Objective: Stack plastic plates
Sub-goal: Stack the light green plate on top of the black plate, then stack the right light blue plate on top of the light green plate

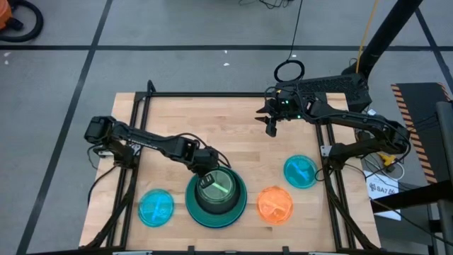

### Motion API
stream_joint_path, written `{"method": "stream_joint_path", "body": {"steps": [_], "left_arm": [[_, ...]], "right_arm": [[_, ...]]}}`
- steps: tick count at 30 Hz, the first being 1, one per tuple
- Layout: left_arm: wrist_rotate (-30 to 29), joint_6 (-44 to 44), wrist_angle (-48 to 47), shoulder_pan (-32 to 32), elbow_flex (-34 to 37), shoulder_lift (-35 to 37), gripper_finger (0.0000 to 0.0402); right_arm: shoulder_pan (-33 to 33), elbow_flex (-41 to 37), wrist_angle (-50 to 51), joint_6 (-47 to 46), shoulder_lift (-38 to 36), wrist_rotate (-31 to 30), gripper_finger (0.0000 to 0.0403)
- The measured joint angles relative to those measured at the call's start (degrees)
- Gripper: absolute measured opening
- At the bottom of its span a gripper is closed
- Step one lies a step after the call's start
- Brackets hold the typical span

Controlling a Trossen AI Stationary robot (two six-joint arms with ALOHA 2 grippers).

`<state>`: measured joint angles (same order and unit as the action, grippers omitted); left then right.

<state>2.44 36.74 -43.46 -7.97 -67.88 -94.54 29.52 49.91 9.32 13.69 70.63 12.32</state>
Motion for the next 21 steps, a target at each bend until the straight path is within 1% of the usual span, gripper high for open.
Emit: {"method": "stream_joint_path", "body": {"steps": [5, 8, 15, 21], "left_arm": [[0.26, 0.04, 0.0, 0.0, 0.0, 0.0, 0.0052], [0.26, 0.06, 0.0, 0.0, 0.0, 0.0, 0.0067], [0.26, -0.52, 0.0, 0.0, 0.0, 0.0, 0.0073], [0.26, -2.79, 0.0, 0.0, 0.0, 0.0, 0.0074]], "right_arm": [[0.0, 0.0, -0.01, 0.0, 0.0, 0.0, 0.0125], [0.0, 0.0, 0.0, 0.01, 0.0, 0.0, 0.0125], [0.0, 0.0, 0.0, 0.01, 0.0, 0.0, 0.0125], [0.0, 0.0, 0.0, 0.0, 0.0, 0.0, 0.0125]]}}
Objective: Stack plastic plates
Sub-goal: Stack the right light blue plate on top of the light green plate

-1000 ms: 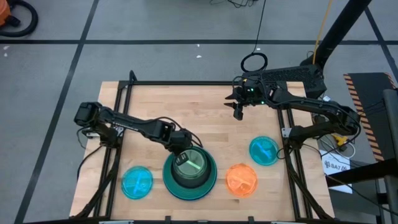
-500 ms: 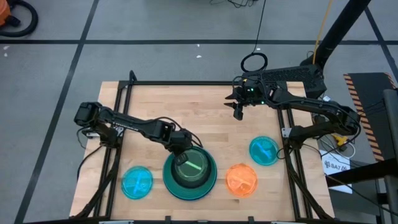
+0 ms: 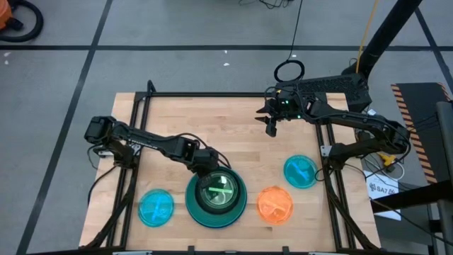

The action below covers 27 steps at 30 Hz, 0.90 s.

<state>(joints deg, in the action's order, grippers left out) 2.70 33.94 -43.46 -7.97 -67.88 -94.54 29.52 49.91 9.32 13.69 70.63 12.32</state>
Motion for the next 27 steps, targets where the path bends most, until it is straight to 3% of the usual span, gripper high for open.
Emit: {"method": "stream_joint_path", "body": {"steps": [5, 16, 22, 27], "left_arm": [[-0.26, -3.58, -0.01, 0.0, 0.0, 0.0, 0.0074], [-9.07, -16.47, -1.0, -0.02, 0.0, 0.02, 0.0074], [-15.64, -22.12, -3.08, -0.02, 0.57, 2.58, 0.0074], [-18.83, -25.77, -0.03, 0.29, 5.85, 7.29, 0.0074]], "right_arm": [[0.0, 0.0, 0.0, -1.24, 0.0, 0.02, 0.0125], [-0.54, 0.0, 1.14, -6.66, 0.0, 0.0, 0.0125], [-4.91, -0.31, 2.65, -7.97, 0.0, 0.02, 0.0125], [-9.66, -2.76, -0.24, -9.68, 0.02, -0.02, 0.0125]]}}
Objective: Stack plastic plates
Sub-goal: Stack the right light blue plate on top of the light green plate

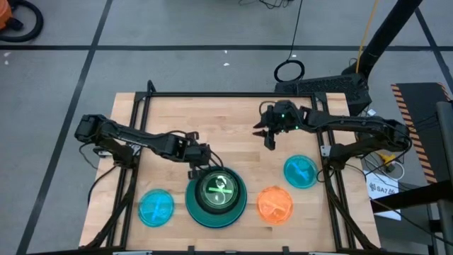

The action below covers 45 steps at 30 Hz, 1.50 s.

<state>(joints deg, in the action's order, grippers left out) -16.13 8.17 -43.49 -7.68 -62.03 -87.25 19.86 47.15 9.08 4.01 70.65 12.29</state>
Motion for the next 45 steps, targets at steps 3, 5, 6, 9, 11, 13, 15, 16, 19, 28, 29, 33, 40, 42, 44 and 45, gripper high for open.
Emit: {"method": "stream_joint_path", "body": {"steps": [3, 5, 6, 9, 11, 13, 15, 16, 19, 28, 29, 33, 40, 42, 44, 45], "left_arm": [[-0.3, -2.17, 3.7, 0.72, 4.12, 3.3, 0.0074], [-0.4, -3.55, 6.27, 1.26, 6.95, 5.7, 0.0074], [-0.46, -4.51, 7.44, 1.5, 8.16, 6.55, 0.0074], [-0.47, -7.39, 11.18, 2.24, 11.03, 9.13, 0.0074], [-0.49, -10.03, 13.69, 2.68, 12.35, 10.34, 0.0074], [-0.47, -12.95, 14.34, 3.24, 13.02, 11.32, 0.0074], [-0.49, -15.58, 15.04, 3.8, 13.08, 12.34, 0.0074], [-0.51, -16.84, 16.06, 4.11, 13.03, 13.09, 0.0074], [-0.47, -19.07, 18.77, 5.4, 13.02, 16.1, 0.0074], [-0.5, -22.63, 26.48, 9.63, 12.9, 27.16, 0.0074], [-0.51, -22.98, 25.88, 10.1, 12.94, 28.25, 0.0074], [-0.51, -23.33, 25.14, 11.55, 12.98, 31.84, 0.0074], [-0.74, -19.74, 18.32, 13.24, 12.99, 38.51, 0.0074], [-0.88, -18.65, 17.77, 13.54, 13.66, 40.47, 0.0074], [-0.95, -18.26, 16.8, 13.57, 14.99, 42.6, 0.0074], [-0.95, -18.09, 16.15, 13.57, 15.9, 43.53, 0.0074]], "right_arm": [[-2.08, -1.2, -2.11, -4.37, 0.0, -0.15, 0.0125], [-3.5, -1.68, -1.99, -8.39, 0.0, -0.34, 0.0125], [-4.27, -1.87, -1.99, -10.34, 0.0, -0.39, 0.0125], [-7.03, -2.04, -1.99, -15.94, 0.0, -1.46, 0.0125], [-9.04, -2.04, -2.03, -19.79, 0.0, -3.61, 0.0125], [-11.19, -2.04, -1.97, -23.76, 0.0, -5.59, 0.0125], [-13.21, -2.04, -1.46, -28.07, 0.0, -7.73, 0.0125], [-14.14, -2.04, -0.91, -30.27, 0.0, -8.41, 0.0125], [-16.43, -2.04, 0.12, -36.24, 0.0, -9.31, 0.0125], [-20.47, -2.04, 10.56, -50.64, 0.0, -9.27, 0.0125], [-20.76, -2.07, 12.3, -52.7, 0.0, -9.29, 0.0125], [-21.66, -2.04, 19.63, -60.78, 0.0, -8.64, 0.0125], [-24.09, 3.64, 37.21, -70.95, 0.09, -6.53, 0.0125], [-24.78, 5.73, 41.63, -73.77, 0.09, -7.42, 0.0125], [-25.24, 7.09, 43.69, -76.73, 0.14, -8.03, 0.0125], [-25.29, 7.49, 44.44, -78.23, 0.24, -8.02, 0.0125]]}}
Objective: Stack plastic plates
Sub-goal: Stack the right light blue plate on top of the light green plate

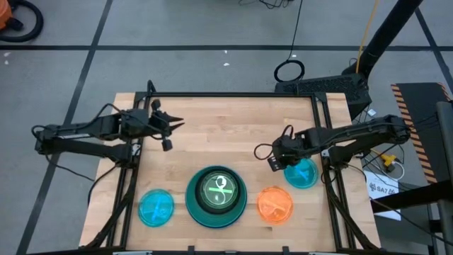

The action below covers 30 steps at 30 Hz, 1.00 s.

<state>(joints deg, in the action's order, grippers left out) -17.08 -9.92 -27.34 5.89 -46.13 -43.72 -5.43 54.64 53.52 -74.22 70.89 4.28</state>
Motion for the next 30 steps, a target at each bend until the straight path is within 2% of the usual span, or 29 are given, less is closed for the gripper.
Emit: {"method": "stream_joint_path", "body": {"steps": [7, 14, 23, 30], "left_arm": [[0.0, -0.62, -3.12, 0.0, 2.21, 4.58, 0.0074], [0.0, 0.03, -1.5, 0.0, 2.21, 4.93, 0.0074], [0.0, -0.07, -0.75, -0.02, 2.19, 4.41, 0.0074], [0.0, 0.0, -0.72, -0.02, 2.19, 4.43, 0.0074]], "right_arm": [[-0.04, 0.26, 2.07, -3.98, 5.49, 3.74, 0.0125], [1.21, 0.24, 2.45, -2.98, 13.05, 9.04, 0.0125], [1.33, 0.24, 3.19, -1.86, 14.74, 9.05, 0.0125], [1.14, 0.24, 3.16, -2.97, 14.76, 5.52, 0.0125]]}}
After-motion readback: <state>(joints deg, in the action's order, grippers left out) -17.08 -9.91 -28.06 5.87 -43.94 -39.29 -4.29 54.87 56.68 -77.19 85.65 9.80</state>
